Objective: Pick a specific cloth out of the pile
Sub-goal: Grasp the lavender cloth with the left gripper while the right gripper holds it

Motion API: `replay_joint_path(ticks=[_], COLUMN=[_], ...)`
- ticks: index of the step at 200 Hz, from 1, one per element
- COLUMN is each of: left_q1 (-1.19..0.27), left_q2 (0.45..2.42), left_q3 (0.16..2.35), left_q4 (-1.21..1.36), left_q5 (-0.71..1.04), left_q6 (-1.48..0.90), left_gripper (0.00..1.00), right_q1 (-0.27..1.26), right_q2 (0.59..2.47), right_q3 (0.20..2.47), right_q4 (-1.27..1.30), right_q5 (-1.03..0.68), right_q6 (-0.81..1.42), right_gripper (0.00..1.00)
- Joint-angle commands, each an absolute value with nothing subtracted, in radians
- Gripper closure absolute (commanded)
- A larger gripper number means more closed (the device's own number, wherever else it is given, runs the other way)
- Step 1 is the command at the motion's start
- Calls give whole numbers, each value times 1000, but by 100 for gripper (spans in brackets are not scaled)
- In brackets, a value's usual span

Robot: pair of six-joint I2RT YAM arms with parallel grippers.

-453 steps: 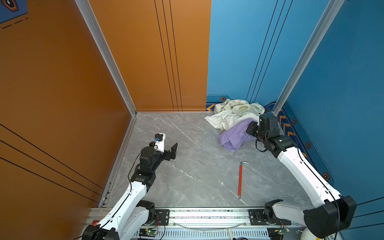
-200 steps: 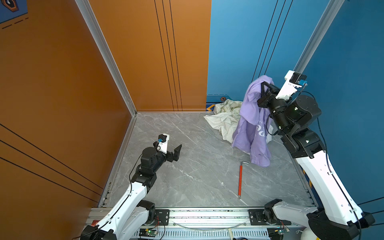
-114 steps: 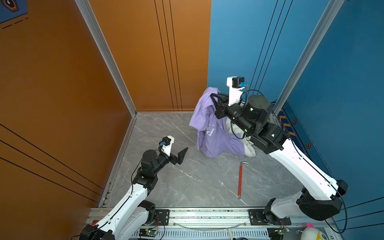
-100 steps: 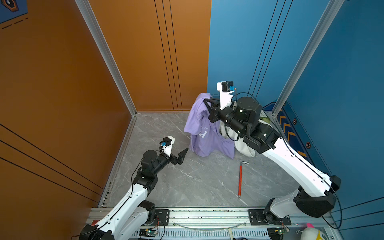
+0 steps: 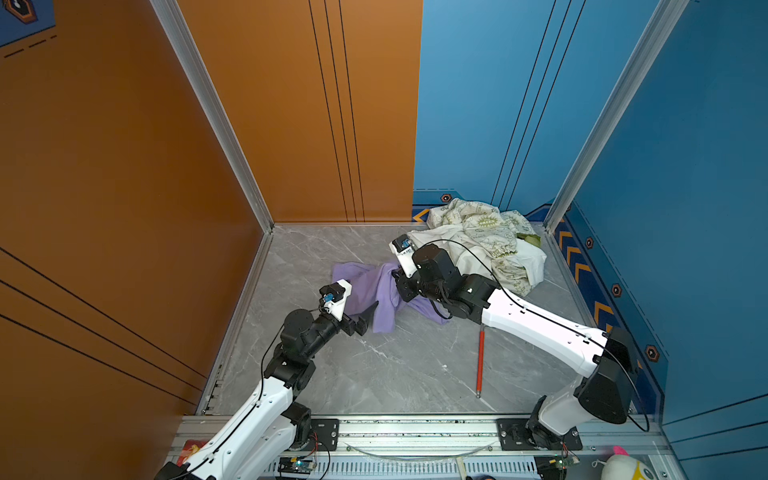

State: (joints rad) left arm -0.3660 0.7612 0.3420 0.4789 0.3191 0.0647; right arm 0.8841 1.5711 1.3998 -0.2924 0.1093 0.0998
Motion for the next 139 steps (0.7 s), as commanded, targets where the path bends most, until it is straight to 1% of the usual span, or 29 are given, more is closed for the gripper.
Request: replay_joint_path(ticks=[1,21,56,66,68,71,92,103,119,132,139], left_q1=[-396,-409,-421,-426,-429,-430,-453,-462,-471,-481,-488], left_q2=[777,786,820,837,842,848,885,901,924,945,959], left_q3=[330,333,352,362,364,367,386,395,409,420,428], left_q4=[496,496,495,495,495,495,495,495,496,496,497], left_q5=[362,382,399,410,412,415,427,427,427,429,423], left_q6=[130,142,142,142,142,143,159,170,175,184,191], left_gripper=[2,3,12,13,16,18,23,31,46,64,72], right_q1=[884,900,925,930,932,934,948,951,950,951,951], right_q2=[1532,1520,1502,1497,1495,1492,1470,1459,1450,1446,1445], right_q3=[1370,1334,1303,1296,1293,1288,1252,1235,1219,1211,1209], right_q4=[-268,-231,-203,-196,-194,-189,-148,-133,-120,-115,-114], right_q5=[60,2,-40,-51,-52,-52,-58,-59,-53,-51,-48], right_q6=[41,30,58,63,63,66,74,83,97,105,107], right_gripper=[100,100,100,100,100,100,100,100,99,98,96])
